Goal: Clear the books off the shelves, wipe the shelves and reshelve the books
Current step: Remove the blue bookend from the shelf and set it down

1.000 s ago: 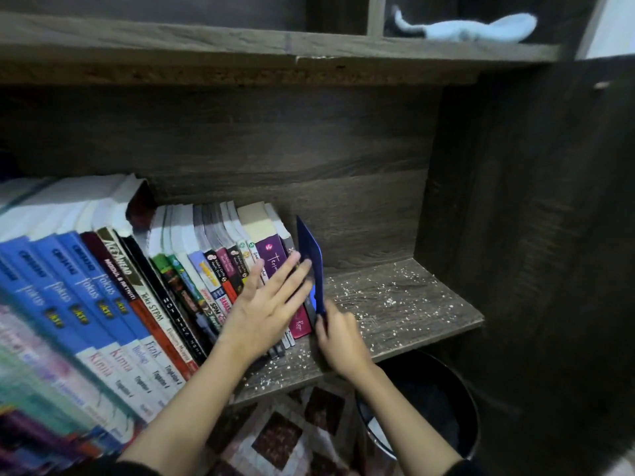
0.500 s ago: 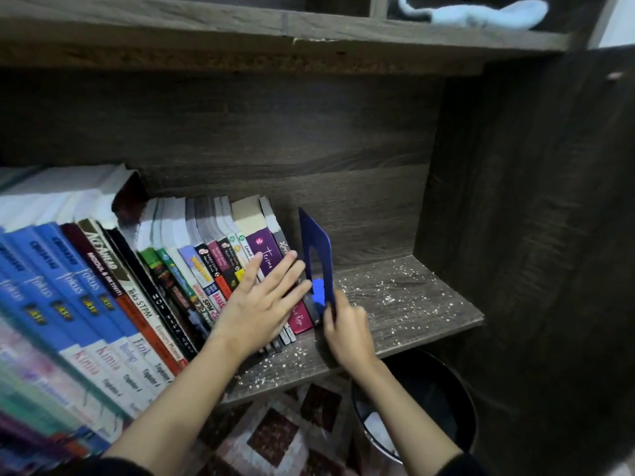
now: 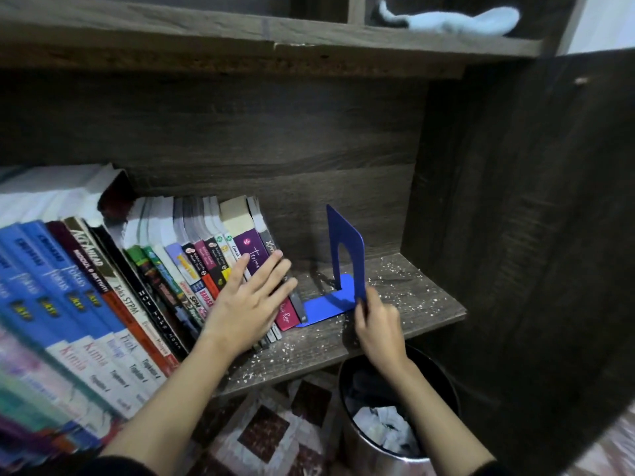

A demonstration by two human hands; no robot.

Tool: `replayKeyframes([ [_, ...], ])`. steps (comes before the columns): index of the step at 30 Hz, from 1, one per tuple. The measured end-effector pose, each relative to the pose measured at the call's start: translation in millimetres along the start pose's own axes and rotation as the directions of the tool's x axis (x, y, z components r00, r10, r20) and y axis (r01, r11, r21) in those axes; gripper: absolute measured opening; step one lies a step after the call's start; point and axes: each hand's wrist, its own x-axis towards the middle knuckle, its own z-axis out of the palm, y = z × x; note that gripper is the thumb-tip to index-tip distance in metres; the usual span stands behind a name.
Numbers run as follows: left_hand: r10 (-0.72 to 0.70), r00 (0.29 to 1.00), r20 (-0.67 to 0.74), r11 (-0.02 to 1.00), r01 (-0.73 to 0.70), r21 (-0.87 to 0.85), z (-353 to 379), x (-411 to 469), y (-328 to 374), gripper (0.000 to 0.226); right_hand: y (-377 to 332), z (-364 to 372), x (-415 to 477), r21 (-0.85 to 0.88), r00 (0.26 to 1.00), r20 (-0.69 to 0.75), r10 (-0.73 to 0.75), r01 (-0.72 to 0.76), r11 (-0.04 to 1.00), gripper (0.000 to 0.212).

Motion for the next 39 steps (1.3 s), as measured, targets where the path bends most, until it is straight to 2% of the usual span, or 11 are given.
replayKeyframes([
  [4, -0.038, 0.999, 0.011, 0.999, 0.038, 0.003, -4.4, -0.6, 5.4, 0.061, 10.5, -15.4, -5.4, -0.026, 0.999, -0.033, -0.016, 0.015, 1.0, 0.038],
  [9, -0.227, 0.973, 0.035, 0.967, 0.229, -0.112, -21.4, 13.7, 34.7, 0.048, 21.0, -27.1, -12.7, -0.013, 0.984, -0.171, -0.041, 0.04, 0.999, 0.033],
  [13, -0.373, 0.927, 0.028, 0.858, 0.356, -0.369, -40.8, 35.4, 60.2, 0.031, 21.6, -44.8, -18.9, 0.012, 0.952, -0.297, -0.07, 0.077, 0.997, 0.031],
  [16, -0.547, 0.76, 0.351, 0.456, 0.622, -0.636, -63.8, 54.8, 83.5, 0.034, 20.2, -62.5, -25.6, 0.04, 0.918, -0.384, -0.096, 0.12, 0.992, 0.024],
  [19, -0.506, 0.494, 0.707, -0.064, 0.796, -0.602, -64.3, 69.9, 103.0, 0.047, 16.4, -81.0, -33.9, 0.103, 0.9, -0.427, -0.092, 0.149, 0.983, 0.031],
  [20, -0.423, 0.427, 0.799, -0.278, 0.778, -0.563, -66.0, 75.0, 108.7, 0.042, 16.8, -88.4, -37.2, 0.118, 0.893, -0.44, -0.09, 0.157, 0.981, 0.031],
  [22, -0.206, 0.371, 0.906, -0.665, 0.626, -0.408, -75.4, 81.4, 117.9, 0.016, 17.0, -101.8, -43.7, 0.127, 0.884, -0.458, -0.093, 0.169, 0.977, 0.024],
  [24, -0.112, 0.36, 0.926, -0.83, 0.479, -0.286, -88.9, 85.4, 126.8, 0.009, 19.2, -117.4, -53.8, 0.107, 0.884, -0.457, -0.104, 0.171, 0.98, 0.021],
  [31, -0.084, 0.304, 0.949, -0.918, 0.346, -0.192, -130.1, 76.0, 170.4, 0.016, 19.1, -181.5, -102.7, 0.207, 0.924, -0.38, -0.039, 0.126, 0.97, 0.035],
  [35, -0.044, 0.288, 0.957, -0.907, 0.389, -0.159, -143.5, 50.6, 209.0, 0.02, 22.2, -210.0, -142.5, 0.079, 0.871, -0.473, -0.135, 0.195, 0.978, 0.039],
  [39, 0.074, 0.268, 0.961, -0.875, 0.48, -0.067, -147.6, 20.8, 251.7, 0.023, 48.4, -216.0, -184.7, 0.007, 0.902, -0.408, -0.143, 0.159, 0.987, 0.043],
])
